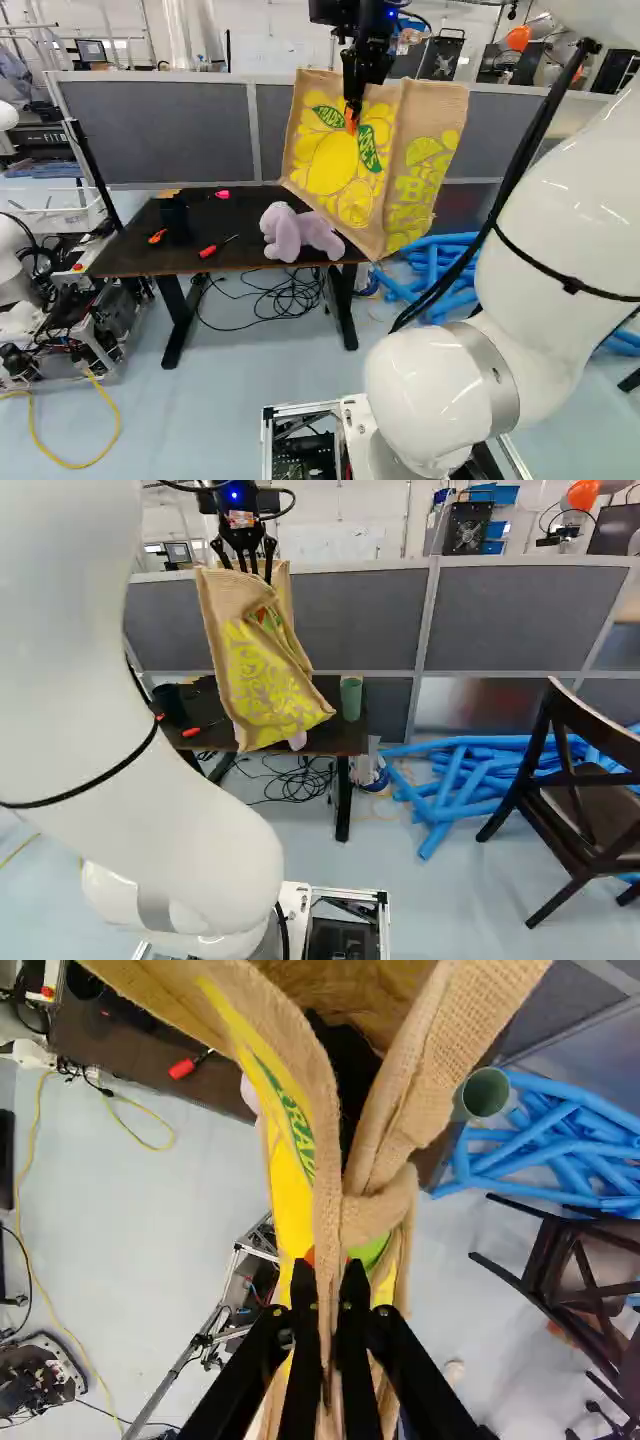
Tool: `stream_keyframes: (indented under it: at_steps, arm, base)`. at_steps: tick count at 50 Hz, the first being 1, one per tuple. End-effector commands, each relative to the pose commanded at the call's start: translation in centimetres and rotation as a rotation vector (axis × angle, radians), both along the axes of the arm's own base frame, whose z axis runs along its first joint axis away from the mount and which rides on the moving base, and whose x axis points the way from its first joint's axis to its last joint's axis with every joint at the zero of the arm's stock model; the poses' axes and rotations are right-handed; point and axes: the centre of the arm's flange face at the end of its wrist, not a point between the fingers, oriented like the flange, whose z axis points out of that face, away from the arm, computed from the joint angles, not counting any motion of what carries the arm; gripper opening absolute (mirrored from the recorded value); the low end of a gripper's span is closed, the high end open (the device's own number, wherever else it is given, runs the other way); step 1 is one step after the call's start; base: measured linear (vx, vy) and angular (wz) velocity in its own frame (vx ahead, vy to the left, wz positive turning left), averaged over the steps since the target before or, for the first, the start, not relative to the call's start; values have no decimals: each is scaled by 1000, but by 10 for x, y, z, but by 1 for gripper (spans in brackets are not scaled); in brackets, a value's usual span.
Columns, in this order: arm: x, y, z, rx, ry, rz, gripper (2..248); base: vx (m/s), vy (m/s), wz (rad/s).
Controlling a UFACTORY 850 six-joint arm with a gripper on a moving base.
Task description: Pick up the bag on the ground and place it on the table
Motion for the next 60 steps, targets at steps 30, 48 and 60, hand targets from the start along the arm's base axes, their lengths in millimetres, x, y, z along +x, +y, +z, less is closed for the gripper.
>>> stream_keyframes:
  at_steps: [30,48,60]
  arm:
    - [0,0,0,0,0,0,22]
    - [0,0,0,0,0,0,22]
    - [0,0,0,0,0,0,22]
  base:
    - [273,98,-29]
    - [196,98,-27]
    - [144,86,-16]
